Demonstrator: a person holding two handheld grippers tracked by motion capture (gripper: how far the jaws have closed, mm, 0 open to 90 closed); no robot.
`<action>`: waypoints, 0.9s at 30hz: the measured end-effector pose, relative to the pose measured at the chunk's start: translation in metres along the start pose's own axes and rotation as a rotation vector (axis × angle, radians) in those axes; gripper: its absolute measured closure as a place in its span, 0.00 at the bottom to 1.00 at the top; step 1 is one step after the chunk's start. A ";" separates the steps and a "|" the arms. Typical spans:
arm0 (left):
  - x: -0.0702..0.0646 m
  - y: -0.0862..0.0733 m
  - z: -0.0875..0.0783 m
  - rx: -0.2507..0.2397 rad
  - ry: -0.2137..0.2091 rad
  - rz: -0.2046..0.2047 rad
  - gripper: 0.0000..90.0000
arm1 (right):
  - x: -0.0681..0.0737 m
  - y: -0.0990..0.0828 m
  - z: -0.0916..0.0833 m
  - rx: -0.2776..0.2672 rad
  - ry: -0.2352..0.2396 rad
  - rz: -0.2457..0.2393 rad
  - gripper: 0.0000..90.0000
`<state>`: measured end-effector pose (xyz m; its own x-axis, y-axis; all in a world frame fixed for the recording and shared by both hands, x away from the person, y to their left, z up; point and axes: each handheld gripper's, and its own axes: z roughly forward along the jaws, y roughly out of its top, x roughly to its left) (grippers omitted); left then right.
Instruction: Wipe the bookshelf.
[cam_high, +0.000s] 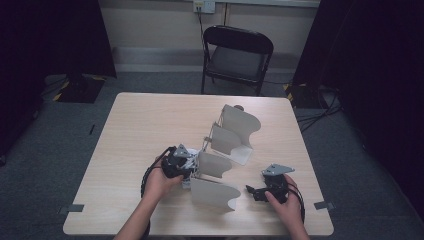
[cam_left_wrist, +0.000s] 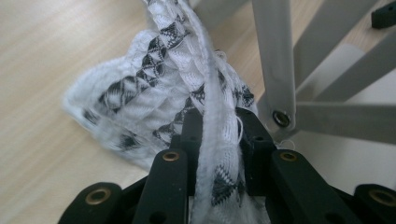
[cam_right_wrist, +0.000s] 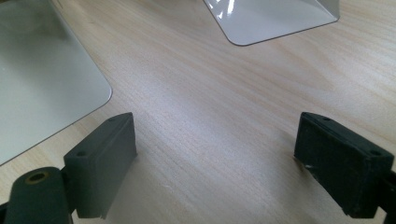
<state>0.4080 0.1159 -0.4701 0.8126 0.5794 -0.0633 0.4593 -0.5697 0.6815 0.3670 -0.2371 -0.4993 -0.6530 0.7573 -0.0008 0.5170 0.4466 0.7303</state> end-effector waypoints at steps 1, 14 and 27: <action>-0.001 -0.002 0.002 0.001 -0.001 -0.006 0.83 | 0.000 0.000 0.000 -0.001 -0.001 0.000 0.14; 0.001 -0.008 0.000 0.000 0.092 -0.033 0.58 | 0.000 0.000 0.000 0.000 0.000 0.000 0.14; 0.016 -0.026 -0.029 0.022 0.176 -0.088 0.41 | 0.000 0.000 0.000 -0.001 -0.001 0.000 0.14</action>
<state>0.3981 0.1569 -0.4677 0.6945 0.7194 0.0084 0.5351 -0.5243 0.6625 0.3670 -0.2371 -0.4994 -0.6524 0.7579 -0.0014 0.5165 0.4460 0.7310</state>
